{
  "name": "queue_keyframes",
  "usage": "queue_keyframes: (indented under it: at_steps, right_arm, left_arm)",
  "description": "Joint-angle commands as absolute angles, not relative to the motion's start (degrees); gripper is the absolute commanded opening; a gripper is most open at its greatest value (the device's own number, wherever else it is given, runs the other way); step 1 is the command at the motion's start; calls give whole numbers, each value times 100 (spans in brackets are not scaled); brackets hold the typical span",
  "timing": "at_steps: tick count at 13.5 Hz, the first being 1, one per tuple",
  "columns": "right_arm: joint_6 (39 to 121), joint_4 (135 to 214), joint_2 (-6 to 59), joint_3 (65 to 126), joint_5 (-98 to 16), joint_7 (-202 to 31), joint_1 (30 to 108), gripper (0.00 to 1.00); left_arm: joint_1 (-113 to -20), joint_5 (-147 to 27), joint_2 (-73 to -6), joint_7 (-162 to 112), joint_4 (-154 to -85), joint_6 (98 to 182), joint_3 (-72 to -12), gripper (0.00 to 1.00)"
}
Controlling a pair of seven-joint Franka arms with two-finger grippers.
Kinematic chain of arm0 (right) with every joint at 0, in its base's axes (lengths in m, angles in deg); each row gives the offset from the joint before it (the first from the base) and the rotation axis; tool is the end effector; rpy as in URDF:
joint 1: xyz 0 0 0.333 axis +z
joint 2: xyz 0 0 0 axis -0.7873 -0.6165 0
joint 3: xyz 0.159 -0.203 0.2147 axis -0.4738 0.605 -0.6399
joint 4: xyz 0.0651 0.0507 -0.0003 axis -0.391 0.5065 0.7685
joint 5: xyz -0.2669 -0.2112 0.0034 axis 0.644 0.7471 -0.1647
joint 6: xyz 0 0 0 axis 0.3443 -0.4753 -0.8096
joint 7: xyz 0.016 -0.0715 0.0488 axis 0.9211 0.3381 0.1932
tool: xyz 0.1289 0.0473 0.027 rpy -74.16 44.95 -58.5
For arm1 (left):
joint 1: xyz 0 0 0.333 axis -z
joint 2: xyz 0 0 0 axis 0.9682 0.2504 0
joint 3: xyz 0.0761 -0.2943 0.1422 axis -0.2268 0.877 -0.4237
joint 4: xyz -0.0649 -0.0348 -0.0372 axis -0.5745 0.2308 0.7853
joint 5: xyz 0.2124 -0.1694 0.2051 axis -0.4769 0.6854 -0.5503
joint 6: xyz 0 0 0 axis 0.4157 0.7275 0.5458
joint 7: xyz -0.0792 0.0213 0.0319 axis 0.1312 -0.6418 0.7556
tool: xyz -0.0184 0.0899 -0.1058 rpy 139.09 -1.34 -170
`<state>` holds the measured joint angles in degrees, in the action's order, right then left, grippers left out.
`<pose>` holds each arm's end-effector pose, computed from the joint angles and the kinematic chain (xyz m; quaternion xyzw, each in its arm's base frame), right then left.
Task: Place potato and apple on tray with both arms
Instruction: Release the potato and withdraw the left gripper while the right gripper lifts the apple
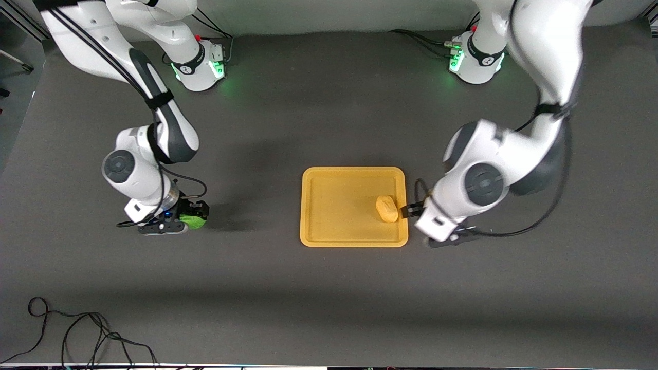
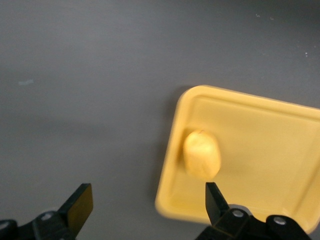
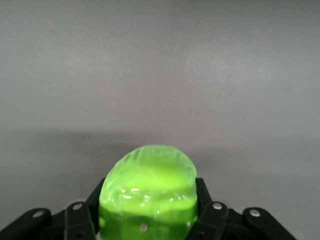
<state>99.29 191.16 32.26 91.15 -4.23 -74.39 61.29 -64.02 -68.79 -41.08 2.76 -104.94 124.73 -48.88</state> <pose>0.5627 0.0793 0.3199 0.9998 0.0156 0.0097 0.0011 0.5762 -0.2225 0.4290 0.9913 0.1067 -0.0767 0.0061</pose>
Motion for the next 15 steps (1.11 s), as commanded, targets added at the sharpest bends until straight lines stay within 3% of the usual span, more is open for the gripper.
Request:
queue_keyframes:
  at_steps: [1, 3, 6, 11, 15]
  right_arm:
    - [7891, 17810, 3536, 9133, -434, -7606, 6125, 58]
    - [6684, 16833, 3536, 9133, -434, -7597, 6134, 58]
    - [5819, 15943, 3519, 9081, -452, -7501, 6160, 58]
    - [5782, 15318, 3248, 9063, -496, -5757, 7563, 58]
    - [5782, 13897, 2054, 9071, -513, -3322, 9049, 58]
  left_arm:
    - [-6862, -6947, -5145, -310, -10753, 11809, -4912, 100]
    - [-7275, -6974, -5612, -1476, -10796, 11615, -4920, 100]
    - [-8153, -6966, -6201, -3015, -11164, 11684, -4920, 100]
    - [-8508, -6983, -7029, -3889, -11359, 11465, -5103, 100]
    - [-8754, -6992, -6897, -3970, -11596, 11465, -5202, 99]
